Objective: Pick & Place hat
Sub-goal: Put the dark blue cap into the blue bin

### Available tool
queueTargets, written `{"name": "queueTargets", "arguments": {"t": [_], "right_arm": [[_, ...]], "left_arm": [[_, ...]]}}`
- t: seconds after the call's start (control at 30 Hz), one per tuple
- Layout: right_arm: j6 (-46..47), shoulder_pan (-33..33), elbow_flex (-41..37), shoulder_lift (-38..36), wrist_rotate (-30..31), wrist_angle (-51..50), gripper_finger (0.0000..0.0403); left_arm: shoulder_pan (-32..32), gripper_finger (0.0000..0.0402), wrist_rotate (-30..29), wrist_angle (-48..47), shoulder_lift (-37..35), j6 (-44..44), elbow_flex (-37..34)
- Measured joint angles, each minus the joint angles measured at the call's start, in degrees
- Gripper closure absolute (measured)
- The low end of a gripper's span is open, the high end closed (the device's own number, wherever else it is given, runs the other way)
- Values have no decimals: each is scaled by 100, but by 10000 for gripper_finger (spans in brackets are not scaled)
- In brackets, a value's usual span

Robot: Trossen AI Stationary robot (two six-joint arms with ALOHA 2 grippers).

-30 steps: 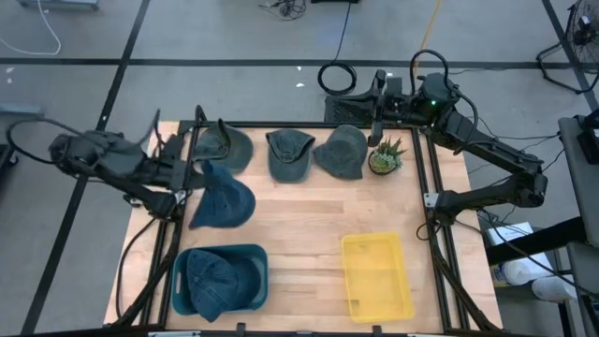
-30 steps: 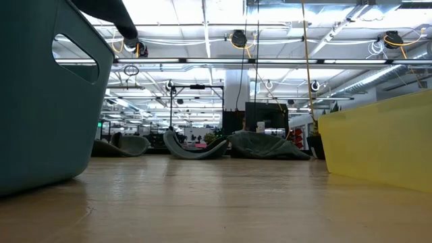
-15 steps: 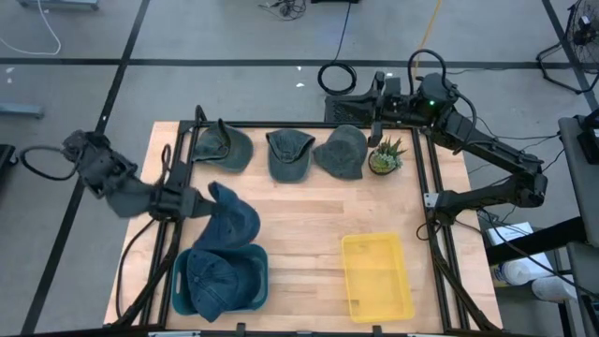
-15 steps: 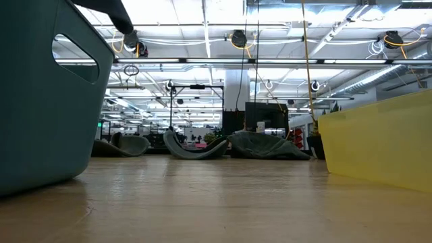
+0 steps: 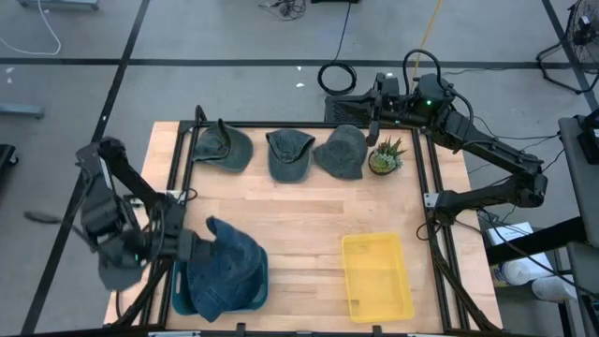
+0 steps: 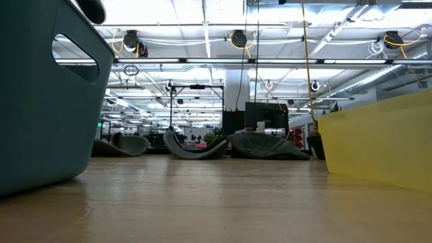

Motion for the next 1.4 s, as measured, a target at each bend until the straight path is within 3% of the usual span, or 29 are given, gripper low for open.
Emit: {"name": "queueTargets", "arguments": {"t": [0.37, 0.7, 0.97, 1.4], "right_arm": [[0, 0, 0, 0, -8, 2, 397], [171, 9, 0, 0, -30, 0, 397], [343, 11, 0, 2, -34, -57, 397], [343, 11, 0, 2, -38, -275, 397]], "left_arm": [[-551, 373, -649, 171, 861, -1222, 0], [-528, 373, -674, -157, 1199, -1779, -104], [-421, 373, -271, 58, 1346, -2069, -476], [-371, 373, 338, 1544, 1344, -2231, -1907]]}}
